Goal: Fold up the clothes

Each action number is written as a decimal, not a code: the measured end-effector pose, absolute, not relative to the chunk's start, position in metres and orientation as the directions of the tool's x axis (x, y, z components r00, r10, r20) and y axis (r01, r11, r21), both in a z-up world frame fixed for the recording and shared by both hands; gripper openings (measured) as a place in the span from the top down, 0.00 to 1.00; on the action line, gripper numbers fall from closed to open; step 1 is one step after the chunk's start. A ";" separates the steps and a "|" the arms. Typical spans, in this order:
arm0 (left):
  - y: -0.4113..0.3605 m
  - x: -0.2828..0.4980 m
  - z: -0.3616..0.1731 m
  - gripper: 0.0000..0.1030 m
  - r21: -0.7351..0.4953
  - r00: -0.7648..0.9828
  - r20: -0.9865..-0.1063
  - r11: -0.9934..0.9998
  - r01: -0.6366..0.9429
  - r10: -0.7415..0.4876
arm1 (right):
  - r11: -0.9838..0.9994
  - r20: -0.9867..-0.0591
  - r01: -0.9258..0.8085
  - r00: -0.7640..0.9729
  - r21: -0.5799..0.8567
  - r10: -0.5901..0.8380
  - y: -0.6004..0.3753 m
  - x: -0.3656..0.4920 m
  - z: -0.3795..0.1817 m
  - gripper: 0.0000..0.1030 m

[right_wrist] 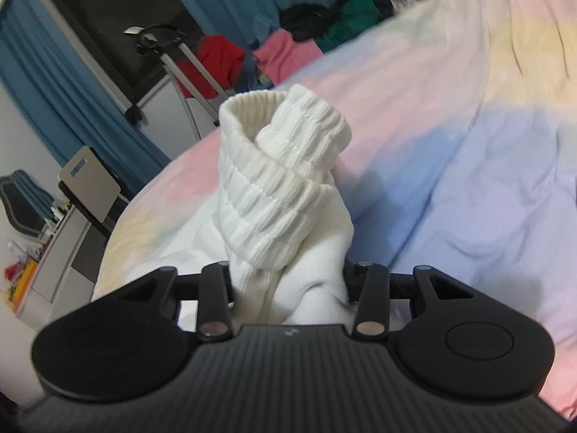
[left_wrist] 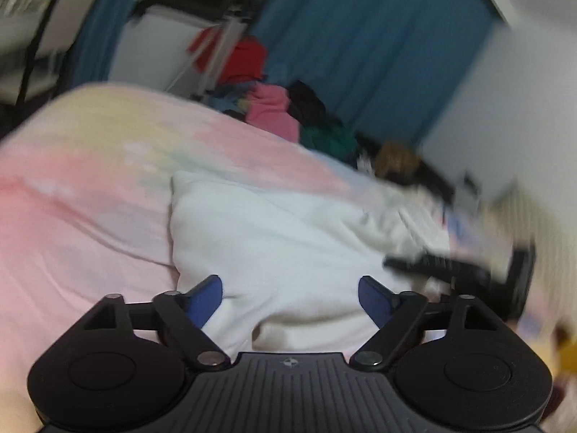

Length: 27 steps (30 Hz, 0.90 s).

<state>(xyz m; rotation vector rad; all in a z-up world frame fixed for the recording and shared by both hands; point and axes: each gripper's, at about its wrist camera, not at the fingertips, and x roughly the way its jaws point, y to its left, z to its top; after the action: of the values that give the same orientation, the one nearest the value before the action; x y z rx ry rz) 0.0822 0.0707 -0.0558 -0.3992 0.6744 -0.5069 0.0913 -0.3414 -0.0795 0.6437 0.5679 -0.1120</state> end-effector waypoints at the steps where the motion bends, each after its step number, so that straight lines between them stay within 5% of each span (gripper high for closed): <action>1: 0.075 0.089 -0.063 0.18 -0.529 0.682 -0.497 0.810 0.252 -0.537 | 0.809 -0.524 0.260 0.849 0.527 0.069 -0.341 0.088 -0.079 0.58; 8: 0.098 0.140 -0.122 0.18 -0.696 0.642 -0.575 0.715 -0.059 -0.507 | 0.865 -0.484 0.208 0.874 0.457 0.046 -0.323 0.096 -0.067 0.58; 19: 0.101 0.135 -0.142 0.17 -0.789 0.570 -0.544 0.606 -0.098 -0.616 | 0.796 -0.563 0.298 0.824 0.526 0.064 -0.339 0.099 -0.092 0.55; 27: 0.097 0.136 -0.152 0.14 -0.765 0.545 -0.578 0.636 -0.104 -0.607 | 0.575 -0.581 0.396 0.794 0.716 0.177 -0.371 0.094 -0.131 0.48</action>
<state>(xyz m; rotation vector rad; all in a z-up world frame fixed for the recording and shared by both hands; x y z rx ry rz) 0.1357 0.0973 -0.1525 -0.8532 0.9689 -0.3460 0.0943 -0.3707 -0.1309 0.9678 0.6660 -0.1404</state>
